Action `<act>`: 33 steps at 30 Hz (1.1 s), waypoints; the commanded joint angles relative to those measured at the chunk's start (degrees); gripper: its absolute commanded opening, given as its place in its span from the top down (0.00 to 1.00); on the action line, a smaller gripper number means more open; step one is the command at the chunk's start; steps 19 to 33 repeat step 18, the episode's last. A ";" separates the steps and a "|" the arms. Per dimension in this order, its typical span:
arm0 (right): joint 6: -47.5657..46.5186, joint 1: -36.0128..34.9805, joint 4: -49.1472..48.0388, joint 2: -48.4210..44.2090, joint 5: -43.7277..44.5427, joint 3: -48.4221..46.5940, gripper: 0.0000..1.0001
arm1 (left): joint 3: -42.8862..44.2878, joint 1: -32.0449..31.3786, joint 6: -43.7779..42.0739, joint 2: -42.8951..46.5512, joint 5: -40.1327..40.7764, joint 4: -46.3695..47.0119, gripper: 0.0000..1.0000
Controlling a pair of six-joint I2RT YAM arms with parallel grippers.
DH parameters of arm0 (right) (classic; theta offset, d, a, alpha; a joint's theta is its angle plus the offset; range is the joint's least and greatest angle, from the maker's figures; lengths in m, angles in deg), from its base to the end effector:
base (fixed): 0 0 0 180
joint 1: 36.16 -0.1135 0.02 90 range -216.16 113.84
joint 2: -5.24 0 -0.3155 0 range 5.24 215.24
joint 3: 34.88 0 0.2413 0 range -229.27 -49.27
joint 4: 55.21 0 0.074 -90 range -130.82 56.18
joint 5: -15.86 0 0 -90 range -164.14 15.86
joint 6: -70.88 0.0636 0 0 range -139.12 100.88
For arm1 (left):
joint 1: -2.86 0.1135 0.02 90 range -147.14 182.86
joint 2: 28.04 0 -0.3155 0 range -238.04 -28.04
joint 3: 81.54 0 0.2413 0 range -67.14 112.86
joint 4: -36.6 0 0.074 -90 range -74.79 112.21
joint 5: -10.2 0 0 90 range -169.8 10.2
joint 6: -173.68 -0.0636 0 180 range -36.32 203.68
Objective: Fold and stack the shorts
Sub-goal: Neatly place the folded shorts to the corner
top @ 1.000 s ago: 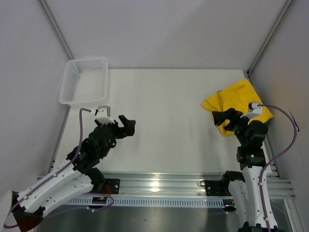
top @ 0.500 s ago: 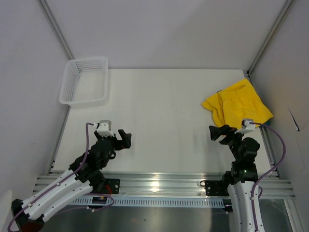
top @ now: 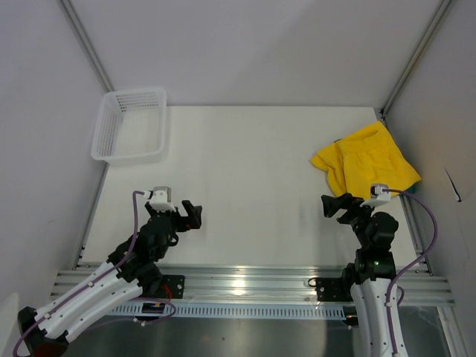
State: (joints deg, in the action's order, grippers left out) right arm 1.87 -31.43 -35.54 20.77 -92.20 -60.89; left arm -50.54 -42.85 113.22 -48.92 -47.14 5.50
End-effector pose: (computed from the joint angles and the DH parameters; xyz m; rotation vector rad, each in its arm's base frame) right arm 0.0874 0.0126 0.2204 0.1570 1.7402 0.4808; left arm 0.0817 -0.0346 0.2227 -0.1090 1.8887 -0.3481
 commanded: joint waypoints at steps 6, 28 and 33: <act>0.36 -0.25 -1.94 -0.50 1.19 0.28 0.00 | -0.25 0.27 -0.01 -0.12 0.65 1.86 0.01; 0.54 -0.25 -1.85 -0.67 1.45 0.45 0.01 | -0.16 0.27 0.17 -0.03 0.82 1.59 0.01; 0.54 -0.25 -1.85 -0.67 1.45 0.45 0.01 | -0.16 0.27 0.17 -0.03 0.82 1.59 0.01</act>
